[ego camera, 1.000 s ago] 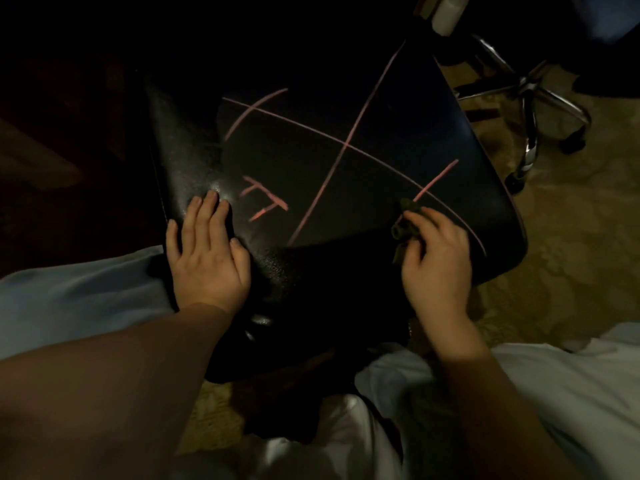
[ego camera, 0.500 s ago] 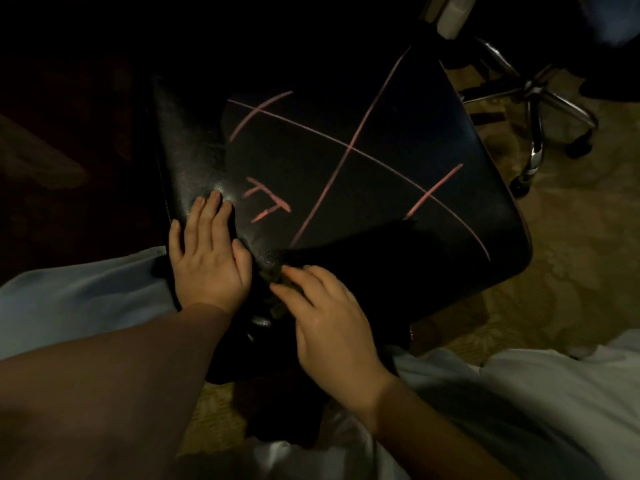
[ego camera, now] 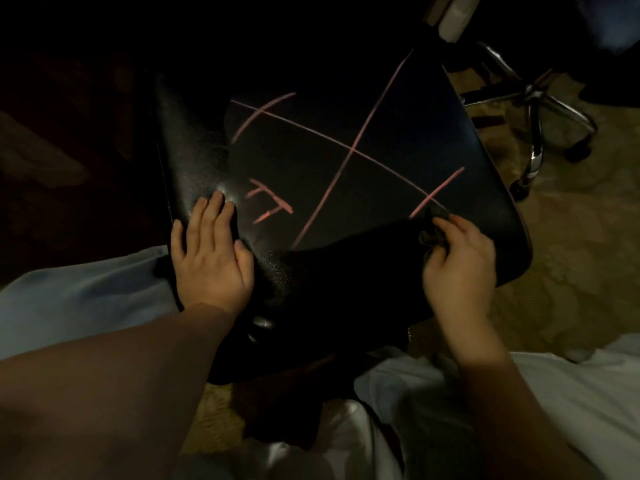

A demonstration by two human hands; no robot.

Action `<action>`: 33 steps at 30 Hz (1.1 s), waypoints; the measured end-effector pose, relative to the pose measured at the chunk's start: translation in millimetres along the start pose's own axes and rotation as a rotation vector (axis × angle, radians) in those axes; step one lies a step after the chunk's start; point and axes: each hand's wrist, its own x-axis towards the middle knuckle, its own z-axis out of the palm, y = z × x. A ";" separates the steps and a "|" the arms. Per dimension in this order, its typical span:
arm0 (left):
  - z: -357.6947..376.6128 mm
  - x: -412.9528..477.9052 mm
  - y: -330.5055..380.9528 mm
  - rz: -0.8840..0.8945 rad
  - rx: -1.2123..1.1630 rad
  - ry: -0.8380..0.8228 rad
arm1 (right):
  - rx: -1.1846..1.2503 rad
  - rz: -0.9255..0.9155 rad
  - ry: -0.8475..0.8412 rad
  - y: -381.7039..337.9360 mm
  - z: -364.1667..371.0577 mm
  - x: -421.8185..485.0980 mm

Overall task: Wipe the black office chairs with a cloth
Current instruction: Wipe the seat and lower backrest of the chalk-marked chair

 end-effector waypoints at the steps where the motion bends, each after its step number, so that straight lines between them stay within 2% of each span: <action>1: 0.2 0.0 0.0 -0.002 0.001 -0.001 | -0.016 -0.042 -0.016 -8.7 4.0 -7.0; 8: 3.1 1.2 -2.1 0.003 -0.004 0.005 | 0.021 -0.636 -0.246 -79.3 36.1 -88.7; 11: 3.6 1.8 -3.1 -0.007 -0.014 -0.018 | 0.047 -0.759 -0.310 -93.6 36.7 -102.5; 14: 3.1 2.4 -3.7 -0.003 -0.021 -0.012 | 0.096 -0.720 -0.317 -93.2 35.1 -87.3; 18: 1.0 1.2 -2.3 -0.001 -0.013 0.003 | 0.101 -0.516 -0.177 -74.2 26.7 -55.4; 24: -0.6 1.7 -1.7 0.001 -0.006 0.001 | 0.002 -0.269 -0.088 -37.6 13.8 -28.9; 29: 1.3 1.7 -0.1 0.004 -0.003 0.007 | 0.000 -0.317 -0.070 -50.7 19.5 -44.0; 33: 2.1 2.5 -0.9 0.011 -0.010 0.026 | -0.002 -0.495 -0.138 -82.1 29.5 -62.5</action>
